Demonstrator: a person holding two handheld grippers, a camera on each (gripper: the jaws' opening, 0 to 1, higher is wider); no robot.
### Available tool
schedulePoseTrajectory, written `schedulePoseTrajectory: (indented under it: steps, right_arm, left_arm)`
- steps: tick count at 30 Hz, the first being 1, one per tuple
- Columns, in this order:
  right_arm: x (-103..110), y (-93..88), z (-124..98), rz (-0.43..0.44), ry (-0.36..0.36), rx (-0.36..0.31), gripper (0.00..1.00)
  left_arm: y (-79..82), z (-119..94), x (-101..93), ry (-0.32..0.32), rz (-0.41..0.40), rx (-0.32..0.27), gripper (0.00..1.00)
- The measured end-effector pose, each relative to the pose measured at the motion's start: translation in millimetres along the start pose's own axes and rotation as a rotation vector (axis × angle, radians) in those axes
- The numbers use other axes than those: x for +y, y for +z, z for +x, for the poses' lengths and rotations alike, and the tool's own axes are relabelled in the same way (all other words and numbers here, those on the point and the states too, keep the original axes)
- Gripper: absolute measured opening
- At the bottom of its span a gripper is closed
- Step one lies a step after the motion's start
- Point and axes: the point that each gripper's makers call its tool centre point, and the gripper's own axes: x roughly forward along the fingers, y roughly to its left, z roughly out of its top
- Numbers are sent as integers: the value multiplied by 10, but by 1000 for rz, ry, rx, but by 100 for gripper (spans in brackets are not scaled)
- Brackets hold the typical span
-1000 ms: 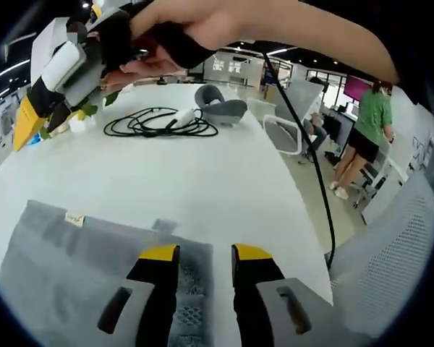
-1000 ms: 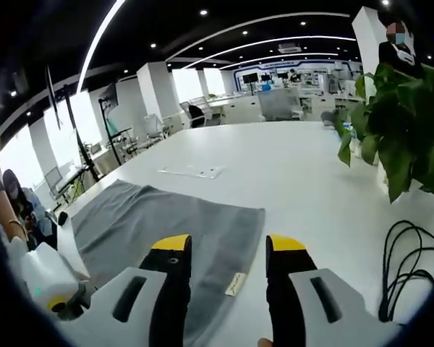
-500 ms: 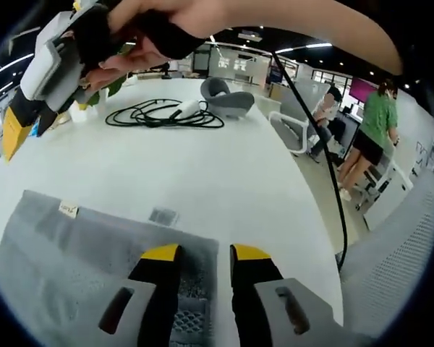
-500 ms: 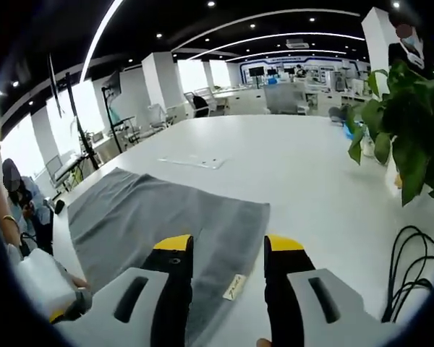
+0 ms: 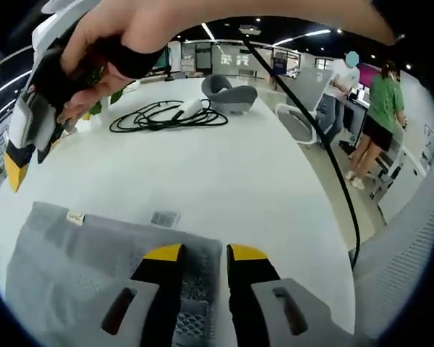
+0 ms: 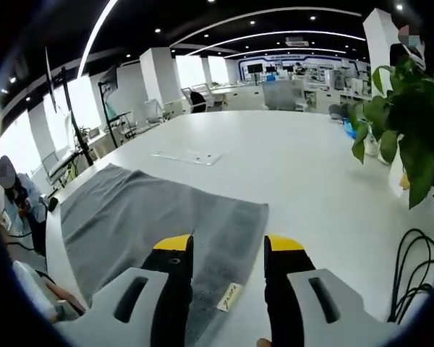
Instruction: Fold the towel on the table until its edges align and the towel forms a compact rectangular stack.
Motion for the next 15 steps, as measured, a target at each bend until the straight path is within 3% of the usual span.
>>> schedulePoseTrajectory:
  steps: [15]
  right_arm:
    - [-63, -72, 282, -21, -14, 35, 38]
  left_arm:
    - [4, 12, 19, 17, 16, -12, 10]
